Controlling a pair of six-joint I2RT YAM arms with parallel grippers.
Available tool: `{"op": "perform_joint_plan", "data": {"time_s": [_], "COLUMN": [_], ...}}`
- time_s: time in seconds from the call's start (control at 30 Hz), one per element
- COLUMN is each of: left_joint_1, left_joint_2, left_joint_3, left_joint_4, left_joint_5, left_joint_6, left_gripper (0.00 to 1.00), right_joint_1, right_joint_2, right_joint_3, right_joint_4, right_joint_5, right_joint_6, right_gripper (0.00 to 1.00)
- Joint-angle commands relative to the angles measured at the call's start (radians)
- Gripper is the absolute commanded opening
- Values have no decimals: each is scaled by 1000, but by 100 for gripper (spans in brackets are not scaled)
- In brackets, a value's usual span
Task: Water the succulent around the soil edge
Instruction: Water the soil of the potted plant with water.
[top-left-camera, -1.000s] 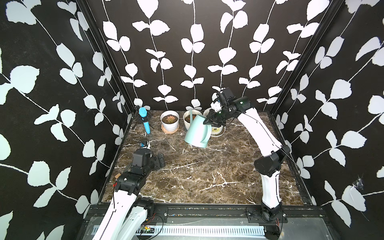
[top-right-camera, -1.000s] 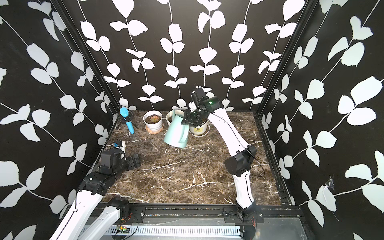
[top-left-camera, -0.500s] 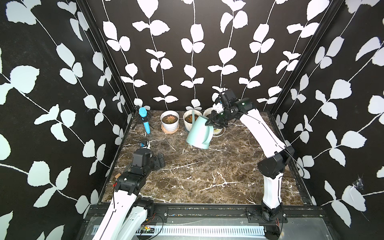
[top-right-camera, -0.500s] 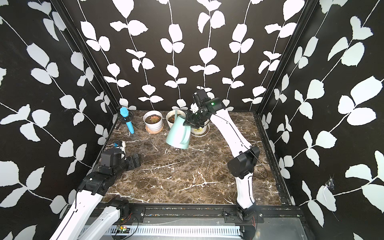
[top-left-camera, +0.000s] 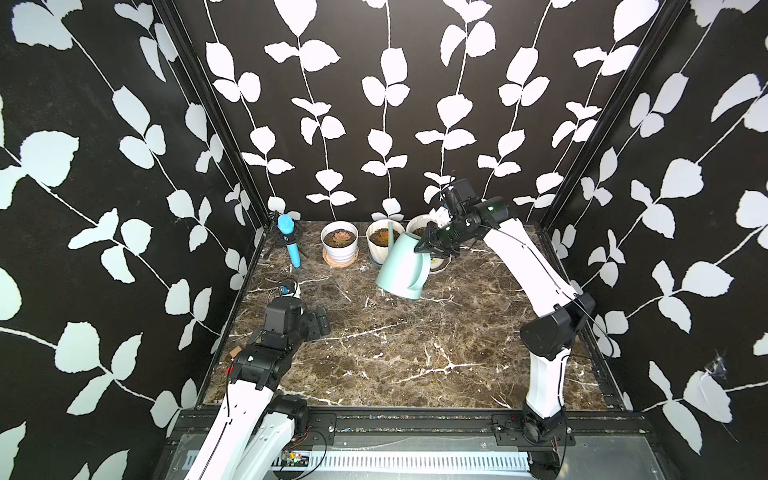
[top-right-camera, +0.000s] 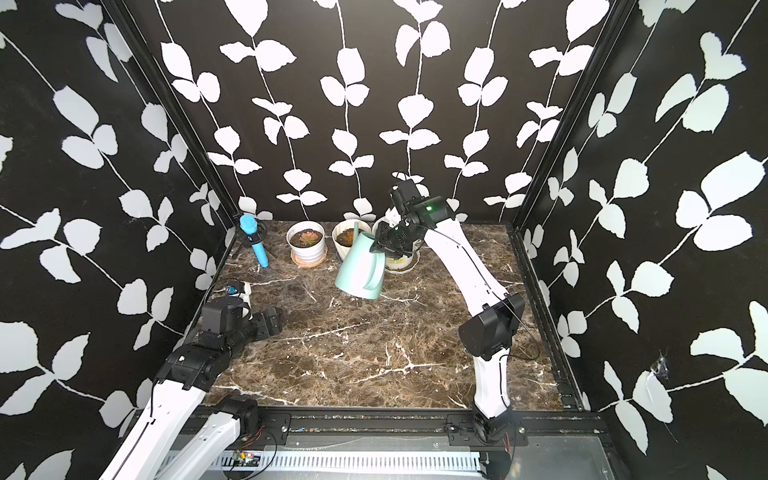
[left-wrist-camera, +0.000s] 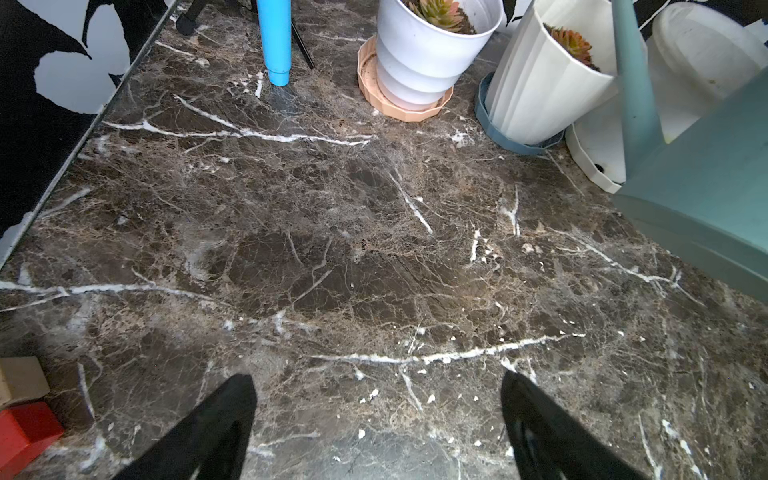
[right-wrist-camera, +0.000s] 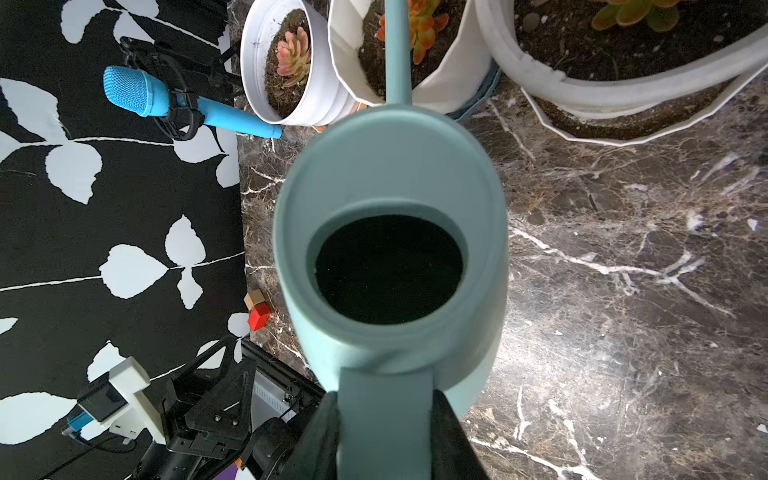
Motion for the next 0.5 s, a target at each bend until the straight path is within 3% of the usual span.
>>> {"op": "perform_joint_plan", "data": {"time_s": [0.0, 0.47], "left_joint_1": [-4, -4], "left_joint_2": [-6, -3], "left_joint_3": [-6, -7], "left_joint_4": [5, 6], "left_joint_5": [-2, 0], "left_joint_6": [5, 4], "left_gripper": [93, 93], "right_joint_1": [-14, -26], "right_joint_2": [-69, -114], "right_joint_3": [-32, -88], "right_joint_4": [66, 81], "right_joint_5": [-17, -20], "right_joint_6": [2, -4], "right_gripper": [0, 0]}}
